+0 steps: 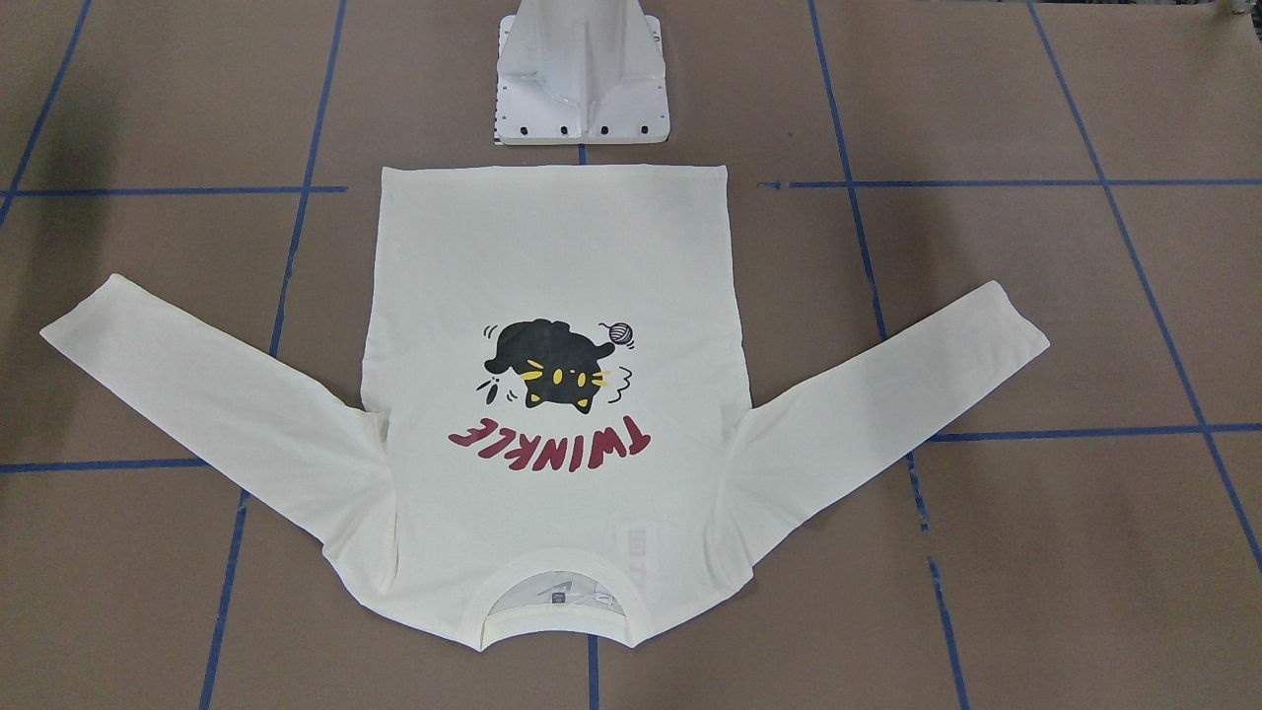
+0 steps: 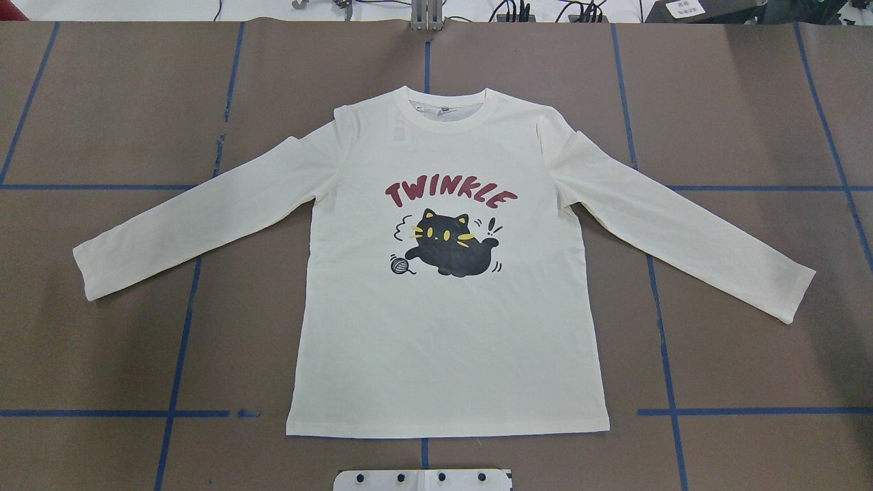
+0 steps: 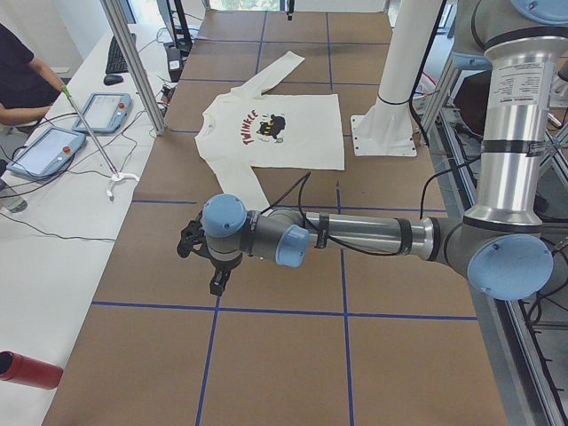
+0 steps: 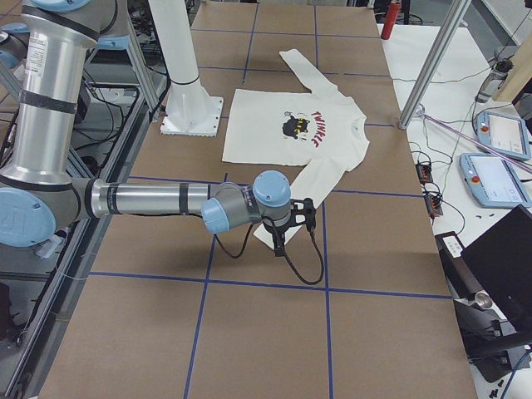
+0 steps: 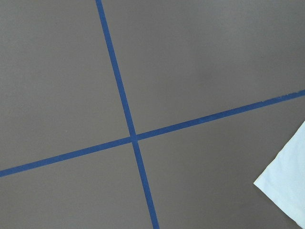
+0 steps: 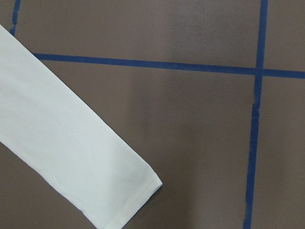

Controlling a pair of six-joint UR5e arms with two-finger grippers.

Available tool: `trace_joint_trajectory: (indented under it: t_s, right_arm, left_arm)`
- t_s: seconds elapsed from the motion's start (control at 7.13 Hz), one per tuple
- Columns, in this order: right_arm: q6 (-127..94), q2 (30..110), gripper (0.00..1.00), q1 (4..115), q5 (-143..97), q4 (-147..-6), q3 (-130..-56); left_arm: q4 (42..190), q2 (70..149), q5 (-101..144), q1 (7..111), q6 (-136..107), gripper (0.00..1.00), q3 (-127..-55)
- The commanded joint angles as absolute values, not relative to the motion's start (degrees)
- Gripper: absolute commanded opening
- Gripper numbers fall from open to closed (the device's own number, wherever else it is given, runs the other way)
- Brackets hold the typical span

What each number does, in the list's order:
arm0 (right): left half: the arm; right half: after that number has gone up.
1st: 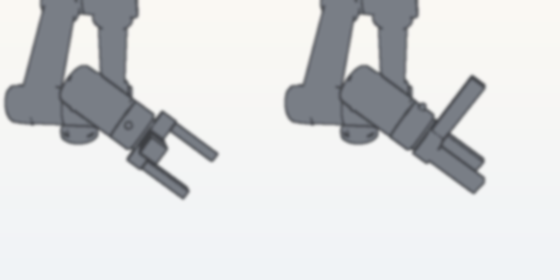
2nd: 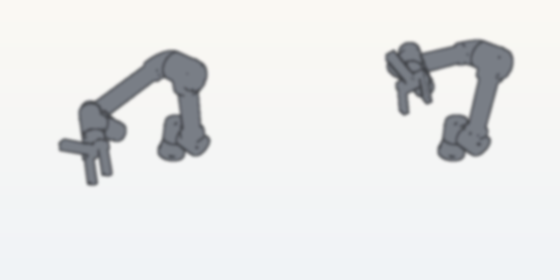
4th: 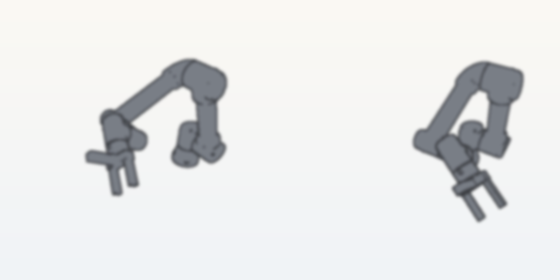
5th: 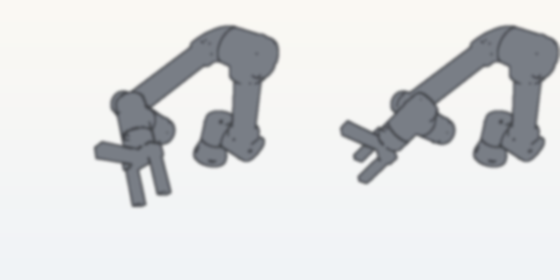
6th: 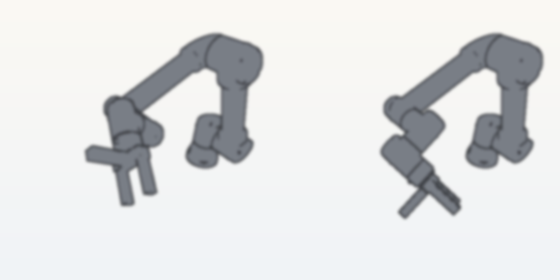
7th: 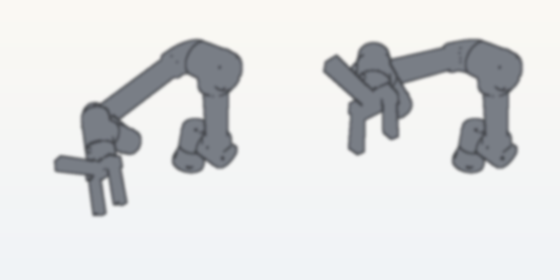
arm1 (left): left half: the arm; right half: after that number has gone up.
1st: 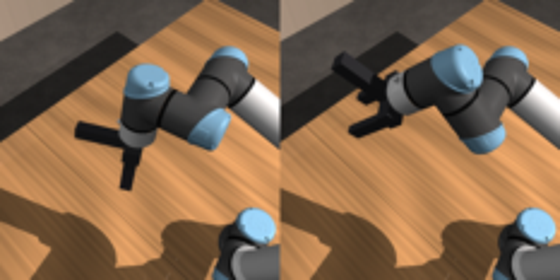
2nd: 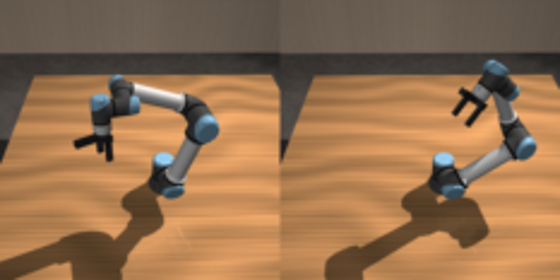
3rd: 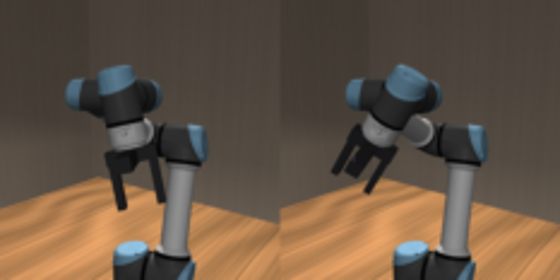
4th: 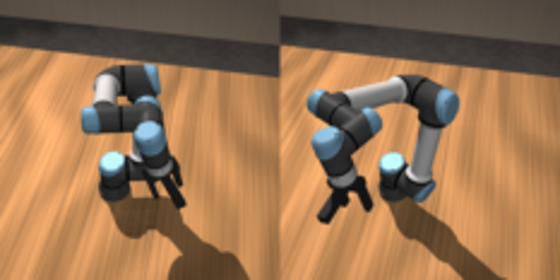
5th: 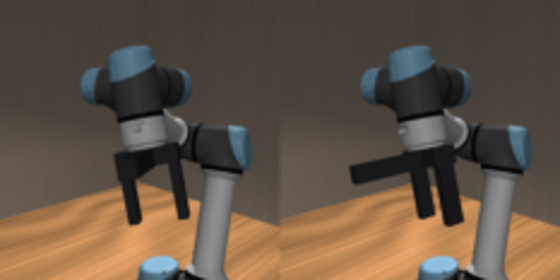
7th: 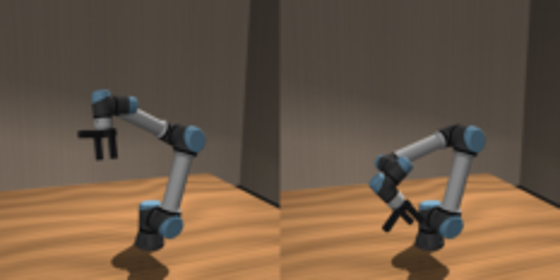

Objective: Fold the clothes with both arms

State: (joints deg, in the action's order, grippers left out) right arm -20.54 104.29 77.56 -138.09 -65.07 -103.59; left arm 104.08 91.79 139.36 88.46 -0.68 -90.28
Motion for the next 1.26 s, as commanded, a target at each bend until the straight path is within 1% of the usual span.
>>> trace_joint_trajectory:
  t_s: [0.0,0.28,0.42,0.56,0.7,0.84,1.12]
  right_arm:
    - [-32.3,105.6,1.00,67.6,-132.0,-56.5,-103.5]
    - [-39.7,105.3,1.00,61.3,-128.1,-54.9,-103.5]
    - [-41.8,105.3,1.00,58.0,-126.1,-50.8,-101.4]
    - [-43.0,105.2,1.00,55.0,-122.2,-45.5,-97.3]
    - [-47.3,102.8,1.00,53.3,-121.1,-43.6,-94.9]
    - [-49.8,102.0,1.00,51.3,-120.3,-43.5,-93.4]
    - [-49.7,101.9,1.00,51.2,-120.3,-43.3,-92.0]
  left_arm:
    - [108.3,92.8,139.4,88.2,-2.4,1.00,-87.0]
    - [112.5,91.3,139.5,88.1,-2.3,1.00,-87.2]
    - [113.5,91.1,139.6,88.1,-2.4,1.00,-87.3]
    - [113.6,91.1,139.6,88.1,-2.4,1.00,-87.5]
    - [113.6,91.1,139.7,88.1,-2.4,1.00,-87.7]
    - [113.6,91.1,139.7,88.1,-2.4,1.00,-87.9]
    - [113.6,91.1,139.7,88.1,-2.4,1.00,-88.2]
